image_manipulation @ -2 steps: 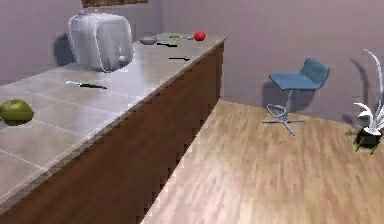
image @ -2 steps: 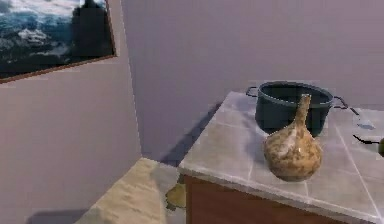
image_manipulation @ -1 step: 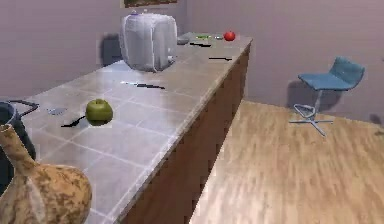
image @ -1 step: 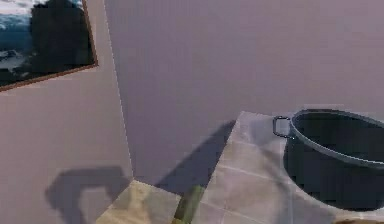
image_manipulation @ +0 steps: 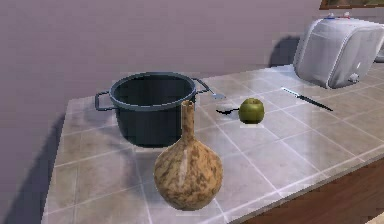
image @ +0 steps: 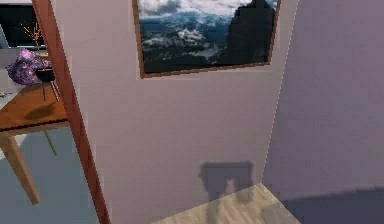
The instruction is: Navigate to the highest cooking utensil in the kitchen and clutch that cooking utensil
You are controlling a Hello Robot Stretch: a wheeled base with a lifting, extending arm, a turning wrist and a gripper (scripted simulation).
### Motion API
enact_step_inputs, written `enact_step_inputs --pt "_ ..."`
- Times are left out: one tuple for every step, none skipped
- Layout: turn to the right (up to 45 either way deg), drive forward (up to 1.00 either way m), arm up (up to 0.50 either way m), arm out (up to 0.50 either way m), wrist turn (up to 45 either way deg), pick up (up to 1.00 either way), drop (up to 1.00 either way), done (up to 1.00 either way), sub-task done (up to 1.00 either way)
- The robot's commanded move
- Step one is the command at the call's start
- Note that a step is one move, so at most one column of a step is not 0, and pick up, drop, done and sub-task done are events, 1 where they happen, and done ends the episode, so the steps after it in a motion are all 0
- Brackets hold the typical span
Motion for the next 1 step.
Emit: enact_step_inputs --pt "0.0 0.0 0.5 0.0 0.0 0.0 0.0 0.0 0.0"
